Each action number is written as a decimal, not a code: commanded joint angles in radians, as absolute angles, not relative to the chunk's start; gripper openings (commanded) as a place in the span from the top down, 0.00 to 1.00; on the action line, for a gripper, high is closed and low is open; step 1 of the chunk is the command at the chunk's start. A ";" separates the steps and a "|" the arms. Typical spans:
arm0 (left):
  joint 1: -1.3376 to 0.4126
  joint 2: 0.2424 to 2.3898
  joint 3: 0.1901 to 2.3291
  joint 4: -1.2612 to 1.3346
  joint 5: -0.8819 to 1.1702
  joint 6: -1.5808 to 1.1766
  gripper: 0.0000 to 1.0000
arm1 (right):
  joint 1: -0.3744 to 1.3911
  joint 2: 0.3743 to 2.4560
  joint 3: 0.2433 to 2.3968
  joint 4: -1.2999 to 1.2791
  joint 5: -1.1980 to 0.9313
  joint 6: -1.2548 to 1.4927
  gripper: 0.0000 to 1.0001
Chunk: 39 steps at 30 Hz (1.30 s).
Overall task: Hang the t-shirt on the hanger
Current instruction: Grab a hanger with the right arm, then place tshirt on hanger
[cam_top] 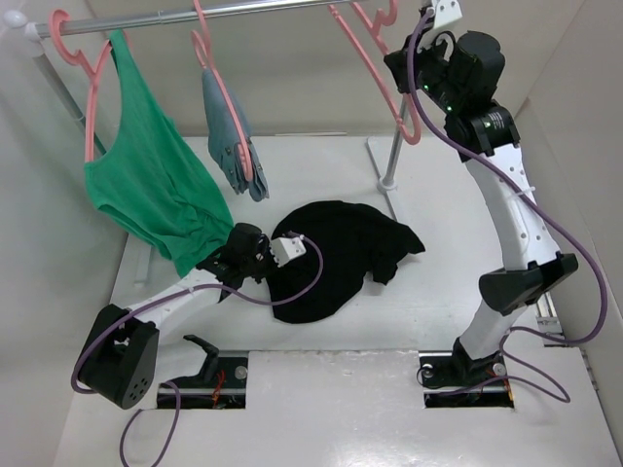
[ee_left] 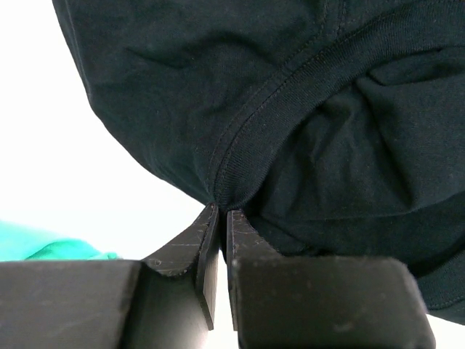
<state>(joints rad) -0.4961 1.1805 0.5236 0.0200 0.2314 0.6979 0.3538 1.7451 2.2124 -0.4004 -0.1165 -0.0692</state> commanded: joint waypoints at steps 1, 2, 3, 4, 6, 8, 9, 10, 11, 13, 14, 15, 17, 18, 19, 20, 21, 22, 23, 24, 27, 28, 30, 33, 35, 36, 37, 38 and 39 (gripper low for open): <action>-0.494 1.154 0.561 0.012 0.245 0.686 1.00 | 0.331 1.707 2.191 -0.333 -0.267 -0.063 1.00; -0.494 1.154 0.571 0.003 0.245 0.686 1.00 | 0.322 1.697 2.191 -0.322 -0.284 -0.063 1.00; -0.494 1.154 0.571 0.003 0.245 0.675 1.00 | 0.322 1.697 2.191 -0.308 -0.296 -0.081 1.00; -0.494 1.154 0.580 0.003 0.245 0.664 1.00 | 0.322 1.697 2.191 -0.299 -0.331 -0.093 1.00; -0.494 1.144 0.589 -0.008 0.245 0.664 1.00 | 0.322 1.687 2.200 -0.288 -0.357 -0.103 1.00; -0.494 1.144 0.589 -0.017 0.255 0.653 1.00 | 0.322 1.678 2.200 -0.278 -0.383 -0.112 1.00; -0.494 1.135 0.589 -0.017 0.264 0.653 1.00 | 0.331 1.663 2.200 -0.266 -0.383 -0.112 1.00; -0.485 1.135 0.589 -0.017 0.264 0.643 1.00 | 0.345 1.663 2.182 -0.250 -0.383 -0.124 1.00; -0.485 1.135 0.589 -0.017 0.276 0.643 1.00 | 0.345 1.646 2.171 -0.241 -0.383 -0.138 1.00; -0.485 1.124 0.589 -0.017 0.288 0.634 1.00 | 0.368 1.634 2.149 -0.232 -0.383 -0.149 1.00; -0.476 1.124 0.589 -0.017 0.301 0.634 1.00 | 0.368 1.634 2.149 -0.232 -0.383 -0.158 1.00; -0.476 1.115 0.598 -0.017 0.311 0.634 0.94 | 0.368 1.625 2.149 -0.232 -0.383 -0.158 1.00; -0.476 1.115 0.598 -0.017 0.311 0.634 0.88 | 0.379 1.614 2.115 -0.232 -0.383 -0.167 1.00; -0.466 1.115 0.598 -0.017 0.311 0.634 0.85 | 0.388 1.600 2.102 -0.232 -0.373 -0.167 1.00; -0.466 1.115 0.598 -0.017 0.311 0.634 0.80 | 0.388 1.600 2.089 -0.223 -0.373 -0.178 1.00; -0.466 1.115 0.598 -0.017 0.311 0.634 0.80 | 0.388 1.589 2.062 -0.222 -0.373 -0.178 1.00; -0.466 1.115 0.598 -0.017 0.311 0.634 0.80 | 0.388 1.580 2.050 -0.222 -0.394 -0.178 1.00; -0.466 1.124 0.598 -0.026 0.311 0.634 0.80 | 0.388 1.580 2.034 -0.222 -0.405 -0.178 1.00; -0.457 1.124 0.607 -0.026 0.311 0.634 0.79 | 0.388 1.550 1.992 -0.222 -0.405 -0.178 1.00; -0.457 1.124 0.607 -0.026 0.322 0.634 0.79 | 0.400 1.533 1.962 -0.222 -0.405 -0.178 1.00; -0.445 1.134 0.617 -0.026 0.322 0.634 0.75 | 0.422 1.450 1.829 -0.222 -0.396 -0.178 1.00; -0.445 1.144 0.626 -0.026 0.322 0.623 0.74 | 0.422 1.427 1.794 -0.222 -0.396 -0.178 1.00; -0.424 1.155 0.638 -0.026 0.322 0.609 0.74 | 0.431 1.357 1.682 -0.256 -0.387 -0.178 1.00; -0.414 1.184 0.675 -0.051 0.362 0.609 0.73 | 0.431 1.278 1.554 -0.287 -0.377 -0.178 1.00; -0.414 1.200 0.684 -0.084 0.400 0.643 0.69 | 0.431 1.191 1.418 -0.287 -0.377 -0.178 1.00; -0.414 1.212 0.695 -0.084 0.400 0.656 0.67 | 0.431 1.162 1.373 -0.278 -0.368 -0.178 1.00; -0.414 1.224 0.695 -0.084 0.400 0.657 0.65 | 0.431 1.114 1.302 -0.278 -0.368 -0.169 1.00; -0.414 1.233 0.695 -0.069 0.379 0.657 0.63 | 0.422 1.095 1.273 -0.278 -0.368 -0.169 1.00; -0.414 1.244 0.695 -0.069 0.368 0.666 0.63 | 0.422 1.080 1.250 -0.291 -0.359 -0.169 1.00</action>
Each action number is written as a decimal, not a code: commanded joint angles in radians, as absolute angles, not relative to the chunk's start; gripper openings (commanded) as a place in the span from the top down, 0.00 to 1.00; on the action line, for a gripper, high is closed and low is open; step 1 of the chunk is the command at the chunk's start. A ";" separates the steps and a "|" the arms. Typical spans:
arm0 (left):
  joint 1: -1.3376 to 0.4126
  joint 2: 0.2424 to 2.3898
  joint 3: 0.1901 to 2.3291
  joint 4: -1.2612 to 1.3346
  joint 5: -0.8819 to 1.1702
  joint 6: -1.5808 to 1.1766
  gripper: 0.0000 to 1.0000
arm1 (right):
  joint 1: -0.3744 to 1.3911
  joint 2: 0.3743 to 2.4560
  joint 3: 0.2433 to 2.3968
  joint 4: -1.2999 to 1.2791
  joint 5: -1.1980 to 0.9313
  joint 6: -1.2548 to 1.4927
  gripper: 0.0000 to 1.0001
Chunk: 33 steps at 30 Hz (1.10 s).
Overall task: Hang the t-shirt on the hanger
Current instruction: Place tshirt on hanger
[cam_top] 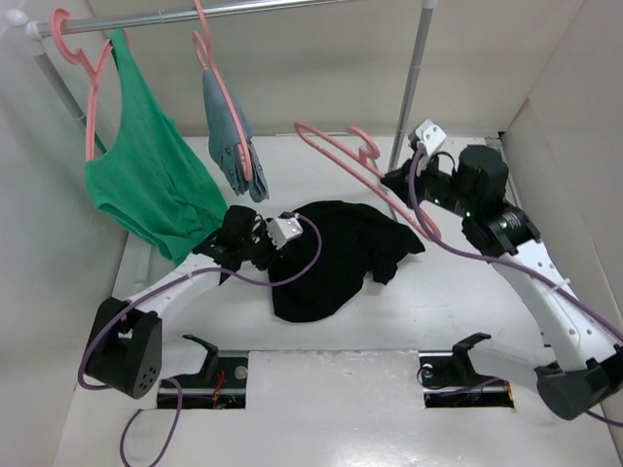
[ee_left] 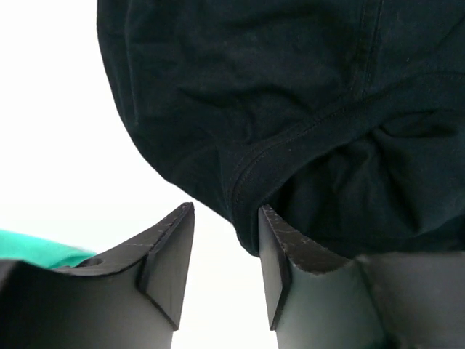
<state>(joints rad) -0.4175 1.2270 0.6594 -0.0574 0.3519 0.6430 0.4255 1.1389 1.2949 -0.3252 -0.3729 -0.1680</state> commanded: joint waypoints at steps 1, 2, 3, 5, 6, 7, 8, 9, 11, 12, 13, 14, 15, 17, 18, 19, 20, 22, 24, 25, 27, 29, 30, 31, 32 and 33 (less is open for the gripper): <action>-0.414 1.268 0.706 -0.069 0.356 0.682 0.62 | 0.410 1.066 1.230 -0.316 -0.359 -0.157 1.00; -0.414 1.279 0.706 -0.069 0.356 0.683 0.62 | 0.410 1.042 1.195 -0.330 -0.359 -0.156 1.00; -0.414 1.299 0.716 -0.069 0.356 0.683 0.61 | 0.410 1.031 1.180 -0.345 -0.370 -0.147 1.00; -0.414 1.314 0.716 -0.069 0.356 0.683 0.61 | 0.410 0.996 1.145 -0.409 -0.370 -0.147 1.00; -0.414 1.315 0.716 -0.069 0.356 0.692 0.63 | 0.410 0.983 1.135 -0.432 -0.361 -0.147 1.00; -0.414 1.325 0.725 -0.069 0.374 0.692 0.67 | 0.410 0.971 1.125 -0.457 -0.360 -0.135 1.00; -0.414 1.325 0.726 -0.069 0.383 0.692 0.74 | 0.410 0.956 1.114 -0.507 -0.360 -0.135 1.00; -0.414 1.336 0.726 -0.069 0.383 0.692 0.92 | 0.410 0.924 1.095 -0.535 -0.360 -0.123 1.00; -0.414 1.336 0.735 -0.069 0.397 0.675 1.00 | 0.410 0.885 1.080 -0.596 -0.360 -0.112 1.00; -0.414 1.336 0.762 -0.069 0.397 0.658 1.00 | 0.410 0.849 1.071 -0.657 -0.350 -0.101 1.00; -0.414 1.336 0.779 -0.069 0.409 0.641 1.00 | 0.410 0.829 1.071 -0.685 -0.350 -0.091 1.00; -0.414 1.336 0.796 -0.090 0.423 0.603 1.00 | 0.410 0.810 1.071 -0.707 -0.350 -0.075 1.00; -0.405 1.336 0.839 -0.101 0.423 0.580 1.00 | 0.419 0.792 1.060 -0.742 -0.350 -0.063 1.00; -0.405 1.336 0.883 -0.135 0.451 0.533 1.00 | 0.419 0.749 1.060 -0.778 -0.380 -0.034 1.00; -0.405 1.345 0.903 -0.147 0.462 0.490 1.00 | 0.432 0.736 1.060 -0.794 -0.391 -0.034 1.00; -0.405 1.345 0.934 -0.158 0.471 0.473 1.00 | 0.445 0.714 1.060 -0.822 -0.403 -0.020 1.00; -0.405 1.345 0.945 -0.167 0.482 0.459 1.00 | 0.445 0.704 1.060 -0.836 -0.414 -0.009 1.00; -0.414 1.345 0.956 -0.178 0.494 0.437 1.00 | 0.475 0.695 1.051 -0.862 -0.442 -0.009 1.00; -0.423 1.335 0.956 -0.187 0.494 0.437 1.00 | 0.494 0.672 1.042 -0.862 -0.454 0.026 1.00; -0.423 1.335 0.956 -0.187 0.494 0.437 1.00 | 0.503 0.672 1.028 -0.853 -0.483 0.035 1.00; -0.433 1.325 0.956 -0.196 0.494 0.426 1.00 | 0.535 0.663 1.014 -0.812 -0.483 0.066 1.00; -0.433 1.325 0.976 -0.205 0.494 0.417 1.00 | 0.573 0.663 1.002 -0.773 -0.483 0.080 1.00; -0.433 1.325 0.976 -0.206 0.483 0.417 1.00 | 0.587 0.663 0.988 -0.773 -0.483 0.090 1.00; -0.433 1.325 0.976 -0.206 0.483 0.417 1.00 | 0.601 0.663 0.988 -0.764 -0.470 0.091 1.00; -0.433 1.325 0.988 -0.206 0.474 0.417 1.00 | 0.613 0.663 0.988 -0.764 -0.441 0.106 1.00; -0.433 1.315 0.988 -0.206 0.474 0.417 1.00 | 0.633 0.651 0.968 -0.746 -0.419 0.115 1.00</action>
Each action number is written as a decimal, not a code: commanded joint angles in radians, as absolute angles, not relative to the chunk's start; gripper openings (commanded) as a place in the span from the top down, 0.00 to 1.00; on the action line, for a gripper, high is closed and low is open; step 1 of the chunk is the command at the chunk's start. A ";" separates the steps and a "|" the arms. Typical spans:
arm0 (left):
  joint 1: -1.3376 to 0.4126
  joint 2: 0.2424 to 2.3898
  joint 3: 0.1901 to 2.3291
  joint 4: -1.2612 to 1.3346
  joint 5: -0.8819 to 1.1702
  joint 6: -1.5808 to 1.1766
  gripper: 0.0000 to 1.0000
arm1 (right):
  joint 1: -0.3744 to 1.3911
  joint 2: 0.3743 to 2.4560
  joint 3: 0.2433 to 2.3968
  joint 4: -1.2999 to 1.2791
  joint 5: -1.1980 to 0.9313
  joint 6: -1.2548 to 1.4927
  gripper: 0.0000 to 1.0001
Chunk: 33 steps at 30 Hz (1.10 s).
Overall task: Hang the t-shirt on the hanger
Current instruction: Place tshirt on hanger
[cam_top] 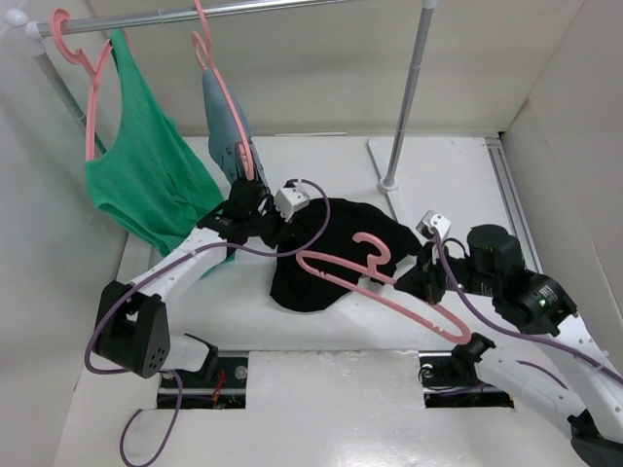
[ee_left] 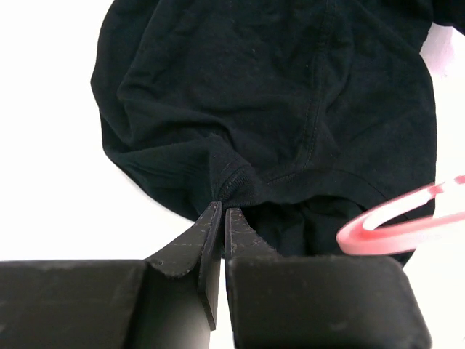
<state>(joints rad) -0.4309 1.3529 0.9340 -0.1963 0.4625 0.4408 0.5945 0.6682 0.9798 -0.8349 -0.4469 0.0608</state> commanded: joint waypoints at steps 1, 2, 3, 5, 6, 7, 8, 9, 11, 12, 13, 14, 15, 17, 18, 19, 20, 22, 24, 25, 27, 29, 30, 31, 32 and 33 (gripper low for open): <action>-0.433 1.315 0.999 -0.206 0.474 0.417 1.00 | 0.634 0.650 0.957 -0.729 -0.408 0.126 1.00; -0.433 1.315 0.999 -0.215 0.483 0.417 1.00 | 0.643 0.650 0.945 -0.709 -0.408 0.126 1.00; -0.433 1.315 1.008 -0.215 0.483 0.417 1.00 | 0.643 0.650 0.930 -0.659 -0.399 0.126 1.00; -0.433 1.304 1.008 -0.227 0.495 0.417 1.00 | 0.652 0.661 0.882 -0.606 -0.388 0.137 1.00; -0.433 1.293 1.008 -0.227 0.495 0.426 1.00 | 0.652 0.670 0.868 -0.579 -0.368 0.137 1.00; -0.433 1.293 1.020 -0.241 0.512 0.436 1.00 | 0.661 0.696 0.845 -0.516 -0.368 0.137 1.00; -0.433 1.284 1.020 -0.241 0.512 0.436 1.00 | 0.661 0.713 0.836 -0.480 -0.368 0.137 1.00; -0.442 1.284 1.031 -0.255 0.526 0.445 1.00 | 0.661 0.730 0.836 -0.445 -0.368 0.137 1.00; -0.451 1.272 1.051 -0.268 0.535 0.456 1.00 | 0.684 0.785 0.836 -0.371 -0.356 0.137 1.00; -0.451 1.272 1.061 -0.282 0.554 0.465 1.00 | 0.684 0.801 0.845 -0.358 -0.344 0.137 1.00; -0.451 1.261 1.074 -0.294 0.563 0.465 1.00 | 0.699 0.816 0.854 -0.357 -0.321 0.123 1.00; -0.451 1.261 1.101 -0.295 0.572 0.465 1.00 | 0.712 0.845 0.873 -0.342 -0.311 0.104 1.00; -0.462 1.252 1.117 -0.308 0.590 0.465 1.00 | 0.712 0.859 0.882 -0.328 -0.311 0.092 1.00; -0.471 1.243 1.158 -0.333 0.610 0.477 1.00 | 0.736 0.890 0.910 -0.328 -0.311 0.060 1.00; -0.480 1.243 1.170 -0.345 0.624 0.494 1.00 | 0.736 0.920 0.939 -0.348 -0.311 0.028 1.00; -0.480 1.243 1.181 -0.365 0.650 0.503 1.00 | 0.745 0.933 0.951 -0.360 -0.311 0.011 1.00; -0.491 1.230 1.181 -0.365 0.663 0.512 1.00 | 0.746 0.942 0.951 -0.371 -0.324 -0.006 1.00; -0.502 1.220 1.204 -0.379 0.687 0.512 1.00 | 0.746 0.951 0.963 -0.371 -0.354 -0.072 1.00; -0.526 1.195 1.213 -0.379 0.710 0.512 1.00 | 0.746 0.942 0.954 -0.371 -0.423 -0.138 1.00; -0.540 1.195 1.227 -0.379 0.710 0.503 1.00 | 0.746 0.931 0.954 -0.371 -0.423 -0.156 1.00; -0.540 1.184 1.247 -0.379 0.750 0.491 1.00 | 0.746 0.931 0.954 -0.396 -0.443 -0.198 1.00; -0.540 1.184 1.272 -0.370 0.770 0.480 1.00 | 0.746 0.931 0.982 -0.434 -0.443 -0.245 1.00; -0.540 1.184 1.272 -0.370 0.791 0.480 1.00 | 0.746 0.942 0.982 -0.434 -0.452 -0.258 1.00; -0.540 1.184 1.282 -0.370 0.804 0.480 1.00 | 0.746 0.959 0.982 -0.445 -0.453 -0.270 1.00; -0.540 1.184 1.282 -0.370 0.817 0.480 1.00 | 0.746 0.968 0.991 -0.445 -0.462 -0.294 1.00; -0.540 1.175 1.293 -0.370 0.851 0.480 1.00 | 0.746 0.979 0.991 -0.431 -0.462 -0.305 1.00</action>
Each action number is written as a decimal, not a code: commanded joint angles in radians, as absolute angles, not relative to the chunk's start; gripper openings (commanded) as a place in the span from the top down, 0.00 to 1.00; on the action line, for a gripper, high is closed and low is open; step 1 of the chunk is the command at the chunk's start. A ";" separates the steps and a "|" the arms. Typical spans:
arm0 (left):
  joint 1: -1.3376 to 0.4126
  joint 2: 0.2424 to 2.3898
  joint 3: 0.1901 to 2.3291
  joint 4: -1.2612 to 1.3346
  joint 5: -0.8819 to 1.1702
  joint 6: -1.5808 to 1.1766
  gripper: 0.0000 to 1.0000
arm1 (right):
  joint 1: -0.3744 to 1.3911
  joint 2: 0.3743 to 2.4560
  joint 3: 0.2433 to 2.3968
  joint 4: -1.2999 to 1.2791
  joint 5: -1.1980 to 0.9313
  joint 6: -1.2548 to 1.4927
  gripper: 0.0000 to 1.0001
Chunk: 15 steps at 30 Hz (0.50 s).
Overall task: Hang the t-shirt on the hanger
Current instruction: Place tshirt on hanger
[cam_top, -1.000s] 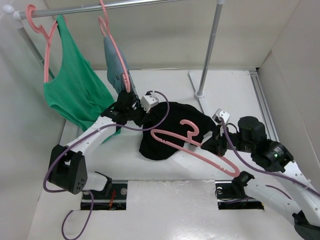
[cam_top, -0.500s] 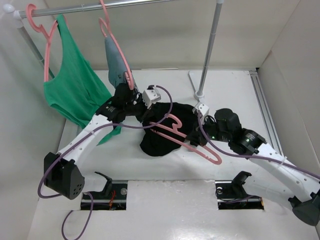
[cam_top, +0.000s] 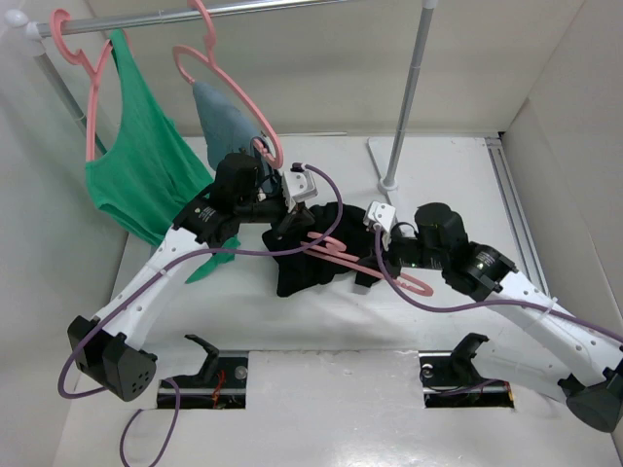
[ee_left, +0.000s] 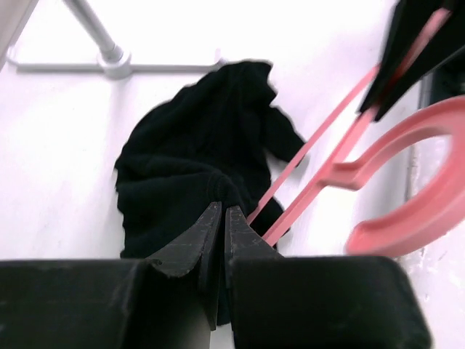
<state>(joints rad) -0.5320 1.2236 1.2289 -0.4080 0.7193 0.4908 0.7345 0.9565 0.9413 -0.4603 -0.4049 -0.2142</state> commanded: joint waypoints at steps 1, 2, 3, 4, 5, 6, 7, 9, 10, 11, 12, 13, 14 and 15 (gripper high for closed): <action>-0.540 1.175 1.293 -0.358 0.870 0.468 1.00 | 0.746 0.991 0.991 -0.422 -0.472 -0.316 1.00; -0.540 1.175 1.305 -0.357 0.885 0.468 1.00 | 0.746 1.017 0.991 -0.402 -0.472 -0.327 1.00; -0.549 1.175 1.321 -0.357 0.894 0.456 1.00 | 0.746 1.031 0.991 -0.402 -0.483 -0.348 1.00; -0.549 1.175 1.321 -0.347 0.903 0.456 1.00 | 0.746 1.043 1.002 -0.387 -0.498 -0.357 1.00; -0.549 1.175 1.334 -0.347 0.919 0.456 1.00 | 0.746 1.055 1.002 -0.387 -0.499 -0.367 1.00; -0.549 1.175 1.335 -0.325 0.931 0.445 1.00 | 0.746 1.078 1.014 -0.376 -0.512 -0.376 1.00; -0.549 1.175 1.335 -0.313 0.931 0.434 1.00 | 0.746 1.089 1.025 -0.376 -0.521 -0.389 1.00; -0.549 1.175 1.344 -0.290 0.940 0.416 1.00 | 0.746 1.109 1.035 -0.367 -0.532 -0.408 1.00; -0.549 1.175 1.344 -0.278 0.949 0.407 1.00 | 0.746 1.124 1.035 -0.367 -0.532 -0.420 1.00; -0.549 1.175 1.344 -0.266 0.950 0.396 1.00 | 0.746 1.124 1.035 -0.367 -0.541 -0.420 1.00; -0.549 1.175 1.344 -0.256 0.950 0.396 1.00 | 0.746 1.124 1.035 -0.367 -0.555 -0.432 1.00; -0.549 1.175 1.344 -0.256 0.937 0.396 1.00 | 0.746 1.124 1.035 -0.367 -0.555 -0.433 1.00; -0.549 1.184 1.344 -0.270 0.902 0.396 0.92 | 0.746 1.114 1.035 -0.367 -0.567 -0.442 1.00; -0.549 1.184 1.333 -0.270 0.879 0.396 0.85 | 0.746 1.102 1.035 -0.367 -0.568 -0.442 1.00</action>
<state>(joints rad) -0.5381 1.2186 1.2839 -0.3527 0.8627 0.4229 0.7345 1.1282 0.9890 -0.4316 -0.4999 -0.3992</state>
